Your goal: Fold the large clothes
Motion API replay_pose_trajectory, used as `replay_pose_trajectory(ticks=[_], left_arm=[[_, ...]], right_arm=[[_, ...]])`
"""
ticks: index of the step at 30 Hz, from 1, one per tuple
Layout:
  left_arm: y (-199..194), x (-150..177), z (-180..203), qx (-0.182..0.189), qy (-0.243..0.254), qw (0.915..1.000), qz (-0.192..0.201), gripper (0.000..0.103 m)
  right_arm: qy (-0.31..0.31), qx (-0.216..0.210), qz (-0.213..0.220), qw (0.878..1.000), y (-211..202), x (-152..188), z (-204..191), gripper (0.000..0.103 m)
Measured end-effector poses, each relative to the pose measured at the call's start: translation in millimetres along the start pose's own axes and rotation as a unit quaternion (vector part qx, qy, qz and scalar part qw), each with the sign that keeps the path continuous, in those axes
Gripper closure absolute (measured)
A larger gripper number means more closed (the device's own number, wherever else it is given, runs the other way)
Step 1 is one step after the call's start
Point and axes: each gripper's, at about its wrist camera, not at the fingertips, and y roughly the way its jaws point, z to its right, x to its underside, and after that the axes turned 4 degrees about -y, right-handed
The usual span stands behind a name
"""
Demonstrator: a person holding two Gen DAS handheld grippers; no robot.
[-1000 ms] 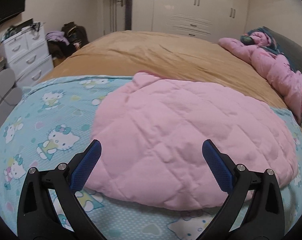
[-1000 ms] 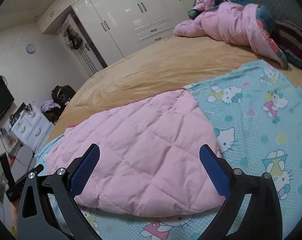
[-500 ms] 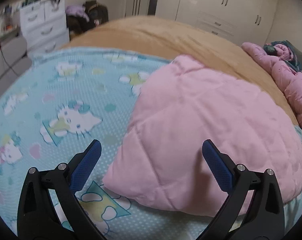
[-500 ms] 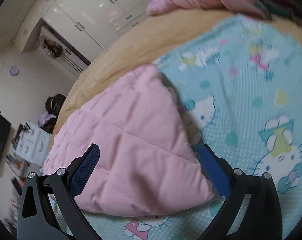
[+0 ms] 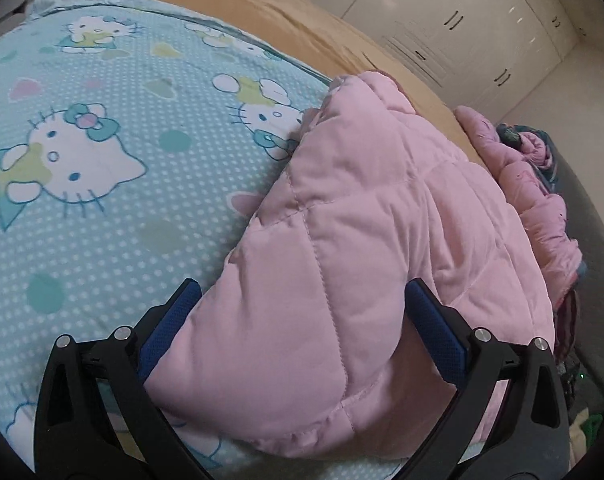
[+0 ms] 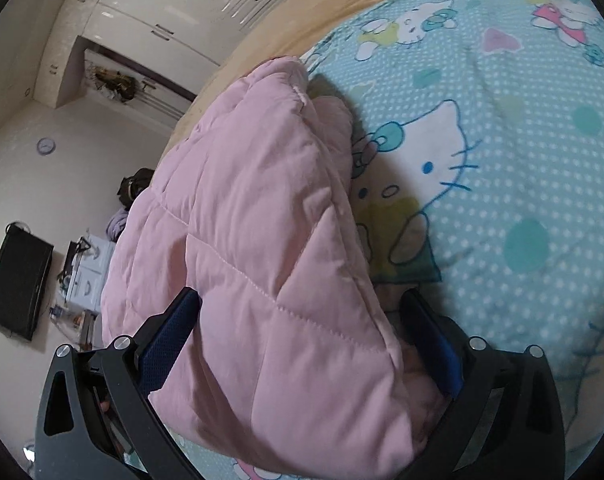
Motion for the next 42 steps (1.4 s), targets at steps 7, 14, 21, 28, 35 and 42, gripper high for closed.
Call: replay_pose_trajectory(ticks=[7,14,21,28,35,42], left_arm=[[7.9,-1.3,1.2,0.029,0.0,0.9996,-0.004,0.008],[1.7,-6.6,21.4,0.02,0.026,0.9994,-0.002,0.033],[10.6,-3.7,29.1,-0.008,0.042,0.9991,-0.002,0.022],[19.8,-2.4,31.1,-0.035,0.043,0.9984,0.004,0.01],[16.9,0.2,39.4,-0.031,0.058,0.9978,0.009,0.034],[-3.1,2.7,52.2,-0.023,0.082,0.9959,0.03,0.06]], right_arm=[[-0.03,-0.024,-0.007,0.999,11.2,-5.9,-0.8,0.004],[-0.039,-0.068,-0.014,0.997,11.7,-7.1,-9.8,0.005],[-0.045,-0.06,-0.024,0.997,13.9,-7.0,-11.3,0.004],[-0.049,-0.033,0.001,0.998,9.7,-10.3,-20.0,0.015],[-0.073,-0.029,0.03,0.996,1.0,-15.6,-25.4,0.035],[-0.079,-0.033,0.046,0.995,-8.0,-19.1,-25.3,0.047]])
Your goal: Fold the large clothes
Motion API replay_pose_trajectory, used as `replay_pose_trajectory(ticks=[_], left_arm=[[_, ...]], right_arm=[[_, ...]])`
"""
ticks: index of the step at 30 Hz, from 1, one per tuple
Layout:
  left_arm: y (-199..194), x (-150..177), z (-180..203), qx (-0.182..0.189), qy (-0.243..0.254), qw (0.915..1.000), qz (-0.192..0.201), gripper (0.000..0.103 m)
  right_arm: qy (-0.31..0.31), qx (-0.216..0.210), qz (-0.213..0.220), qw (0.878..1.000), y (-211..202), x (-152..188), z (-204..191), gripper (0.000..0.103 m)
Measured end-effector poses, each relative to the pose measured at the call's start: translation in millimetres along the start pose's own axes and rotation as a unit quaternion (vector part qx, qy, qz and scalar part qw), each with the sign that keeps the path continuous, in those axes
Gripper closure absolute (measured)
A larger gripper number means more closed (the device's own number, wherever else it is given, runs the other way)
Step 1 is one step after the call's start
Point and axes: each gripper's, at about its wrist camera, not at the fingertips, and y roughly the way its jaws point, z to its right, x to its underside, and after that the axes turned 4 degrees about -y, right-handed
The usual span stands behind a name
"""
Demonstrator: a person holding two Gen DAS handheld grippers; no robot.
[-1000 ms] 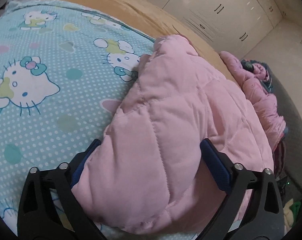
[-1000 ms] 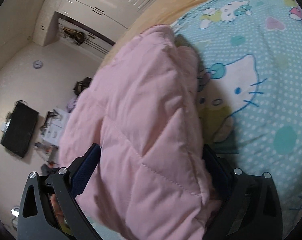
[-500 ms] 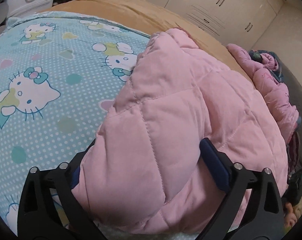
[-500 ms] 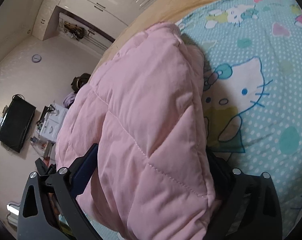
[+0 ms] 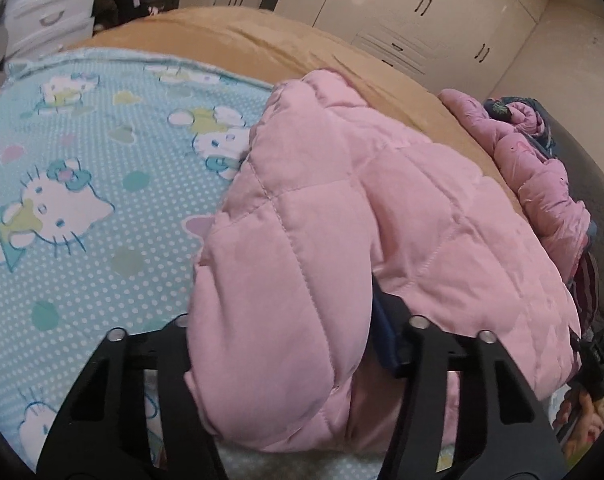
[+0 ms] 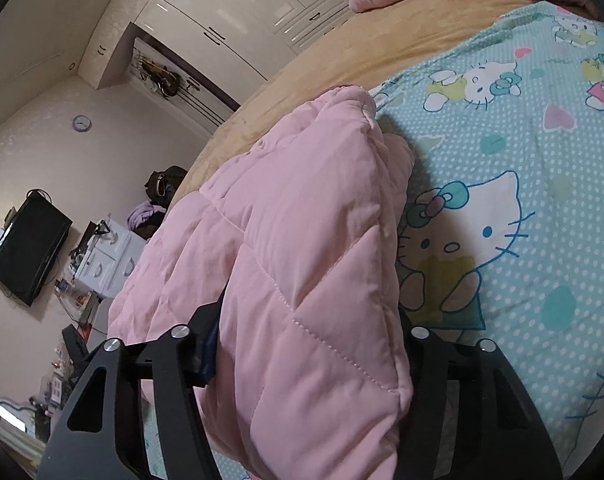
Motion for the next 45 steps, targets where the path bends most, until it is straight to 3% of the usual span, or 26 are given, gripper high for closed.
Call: replay_pose_trajectory(ticks=[6,12,22,34,45], left_arm=[[-18.6,-0.3,5.3,0.026,-0.008,0.9996,0.008,0.067],[-40.7,10.4,25.6,0.015,0.031,0.9994,0.011,0.068],[-80.9,36.8,24.4,0.012,0.042,0.999,0.0,0.068],[-115.9,88.6,16.1,-0.007,0.052,0.9986,-0.002,0.068],[-120.0,104.1,3.8,-0.015,0.053,0.9984,-0.009,0.068]], right_arm=[[-0.02,0.0,0.006,1.0,-11.2,4.4,-10.1,0.052],[-0.049,-0.003,-0.001,0.999,-26.9,10.1,-29.6,0.052],[-0.103,0.005,-0.033,0.994,-62.1,31.3,-63.3,0.053],[-0.098,0.006,-0.042,0.994,-88.8,52.4,-60.9,0.053],[-0.065,0.032,-0.045,0.996,-98.0,73.1,-40.6,0.053]])
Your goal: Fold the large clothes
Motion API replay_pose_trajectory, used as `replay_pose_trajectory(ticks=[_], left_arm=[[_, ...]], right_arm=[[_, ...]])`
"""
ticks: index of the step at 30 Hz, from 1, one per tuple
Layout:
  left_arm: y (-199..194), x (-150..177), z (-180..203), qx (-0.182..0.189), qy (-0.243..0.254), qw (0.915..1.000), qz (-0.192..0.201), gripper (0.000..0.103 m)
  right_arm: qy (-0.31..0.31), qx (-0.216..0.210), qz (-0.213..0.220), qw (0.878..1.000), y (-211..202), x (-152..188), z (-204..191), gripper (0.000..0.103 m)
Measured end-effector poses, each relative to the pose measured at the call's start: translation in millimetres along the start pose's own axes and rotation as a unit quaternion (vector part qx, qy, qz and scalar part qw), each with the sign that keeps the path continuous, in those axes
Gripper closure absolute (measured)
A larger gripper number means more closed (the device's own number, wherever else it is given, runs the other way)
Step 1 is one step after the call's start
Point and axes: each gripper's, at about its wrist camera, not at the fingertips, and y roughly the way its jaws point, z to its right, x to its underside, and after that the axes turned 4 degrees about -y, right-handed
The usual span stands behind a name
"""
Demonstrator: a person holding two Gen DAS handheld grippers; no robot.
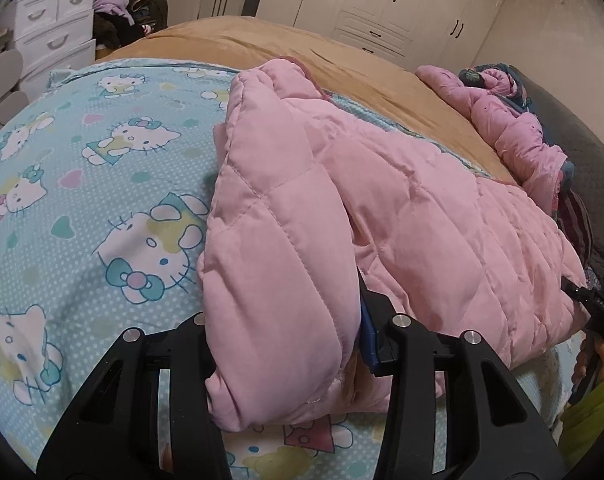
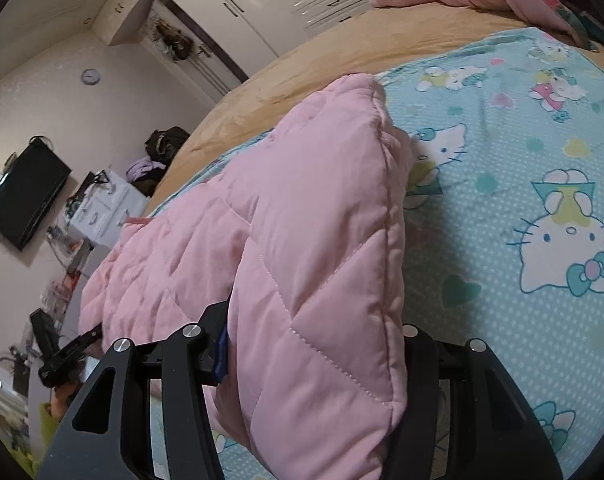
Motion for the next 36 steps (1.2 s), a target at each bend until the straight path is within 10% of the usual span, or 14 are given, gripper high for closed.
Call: replay_pose_trajectory(ticks=[11,26,31,36], left_arm=[[5.7,0.6,-9.1,0.01,-0.011,0.9999,0.0,0.066],[43.9,-3.8,-36.6,0.022,-0.081,0.9954,-0.046,0.008],[54.2,-6.4,-36.3,0.031,-0.097,0.9937,-0.048,0.011],[39.6,-10.0,-18.4,0.026,-0.052,0.998,-0.026,0.052]], right_arm=[[0.019,0.003,-0.005,1.0,14.7,-3.0,12.8,0.052],[0.084,-0.05,-0.028,0.995,37.1,4.3,53.6,0.01],[0.094,-0.061,-0.025,0.993,45.3,2.7,55.2,0.011],[0.082,-0.082,-0.02,0.993,40.2,-1.2,45.7,0.039]])
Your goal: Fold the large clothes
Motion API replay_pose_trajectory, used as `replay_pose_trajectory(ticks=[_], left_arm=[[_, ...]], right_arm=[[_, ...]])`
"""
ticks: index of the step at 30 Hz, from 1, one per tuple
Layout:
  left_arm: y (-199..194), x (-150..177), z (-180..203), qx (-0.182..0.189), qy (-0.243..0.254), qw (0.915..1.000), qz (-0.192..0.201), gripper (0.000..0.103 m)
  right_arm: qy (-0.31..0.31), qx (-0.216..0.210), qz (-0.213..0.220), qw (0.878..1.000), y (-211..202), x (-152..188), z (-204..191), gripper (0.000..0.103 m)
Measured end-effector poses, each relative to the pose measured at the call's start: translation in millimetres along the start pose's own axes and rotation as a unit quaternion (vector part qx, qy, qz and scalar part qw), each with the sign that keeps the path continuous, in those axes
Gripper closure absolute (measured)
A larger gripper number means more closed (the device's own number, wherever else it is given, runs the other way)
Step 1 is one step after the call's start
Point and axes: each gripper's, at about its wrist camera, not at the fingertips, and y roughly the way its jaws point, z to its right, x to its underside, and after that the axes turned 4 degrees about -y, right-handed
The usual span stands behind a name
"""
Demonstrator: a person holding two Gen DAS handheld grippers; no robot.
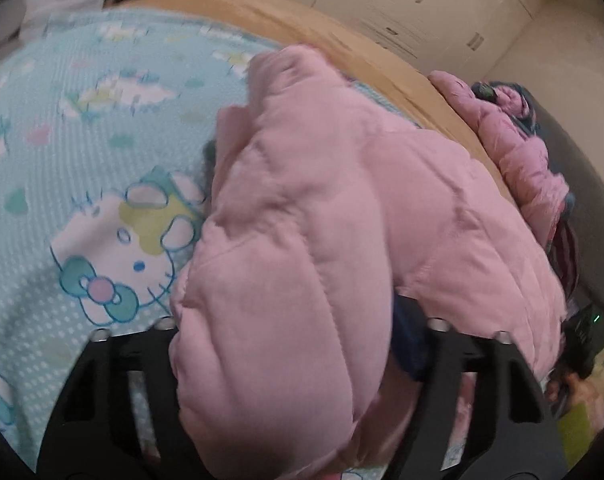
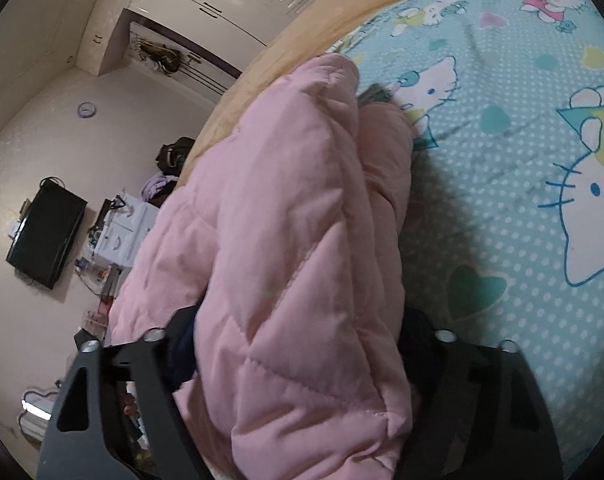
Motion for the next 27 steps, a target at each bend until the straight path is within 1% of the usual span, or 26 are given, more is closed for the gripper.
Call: replay_pose_trajectory(ticks=[1,3,5,8,10,13,14,17,18,19,21,22,24,25,26,27], left_arm=[[-5.8,0.5,2.7,0.0,0.008,0.9999,0.008,0.055],[-16.4,1.9,4.9,0.005,0.015,0.9997,0.018,0.065],[-30.0,5.7,5.2,0.011,0.021,0.9994,0.027,0.066],[-45.8,15.8,8.0,0.005,0.039,0.9988,0.028,0.066],[-43.9,18.6,12.6,-0.005,0.052,0.9984,0.024,0.066],[-36.6,17.6,13.6,-0.013,0.06,0.9979,0.019,0.065],[-34.1,17.4,13.4,-0.017,0.061,0.9978,0.018,0.063],[-25.7,15.9,13.8,-0.033,0.067,0.9971,0.015,0.058],[-24.7,15.4,14.0,-0.035,0.068,0.997,0.016,0.056],[-24.2,15.3,13.9,-0.036,0.068,0.9969,0.017,0.056],[-23.9,14.9,12.7,-0.039,0.068,0.9968,0.019,0.053],[-23.6,14.5,12.2,-0.04,0.066,0.9968,0.019,0.052],[-23.6,14.7,12.0,-0.044,0.064,0.9967,0.021,0.048],[-23.6,14.4,12.2,-0.045,0.063,0.9967,0.021,0.048],[-24.0,14.2,12.4,-0.047,0.062,0.9968,0.021,0.047],[-24.9,14.2,12.5,-0.05,0.06,0.9968,0.021,0.043]], right_arm=[[-0.007,-0.003,0.002,1.0,-3.9,-0.2,-3.3,0.047],[-0.026,-0.008,0.008,1.0,-16.8,-1.0,-17.3,0.052],[-0.044,-0.007,0.014,0.999,-28.6,2.5,-32.5,0.052],[-0.078,0.024,0.009,0.997,-42.1,10.5,-50.8,0.052],[-0.09,0.046,0.004,0.995,-43.7,17.6,-52.6,0.052],[-0.079,0.074,-0.008,0.994,-35.7,23.3,-44.6,0.051],[-0.073,0.084,-0.014,0.994,-32.2,24.3,-41.0,0.05],[-0.053,0.098,-0.016,0.994,-25.9,26.9,-29.9,0.039],[-0.048,0.103,-0.015,0.993,-24.5,27.5,-26.8,0.033],[-0.045,0.113,-0.015,0.993,-23.2,26.6,-23.1,0.024],[-0.046,0.14,-0.011,0.989,-22.2,25.4,-23.4,0.012],[-0.05,0.149,-0.01,0.988,-21.4,25.2,-26.2,0.009],[-0.062,0.174,-0.005,0.983,-21.5,25.5,-31.1,0.005],[-0.074,0.191,0.001,0.979,-22.0,26.3,-36.0,0.004],[-0.082,0.199,0.004,0.977,-21.8,28.1,-39.9,0.004],[-0.09,0.208,0.008,0.974,-21.9,29.2,-43.1,0.004]])
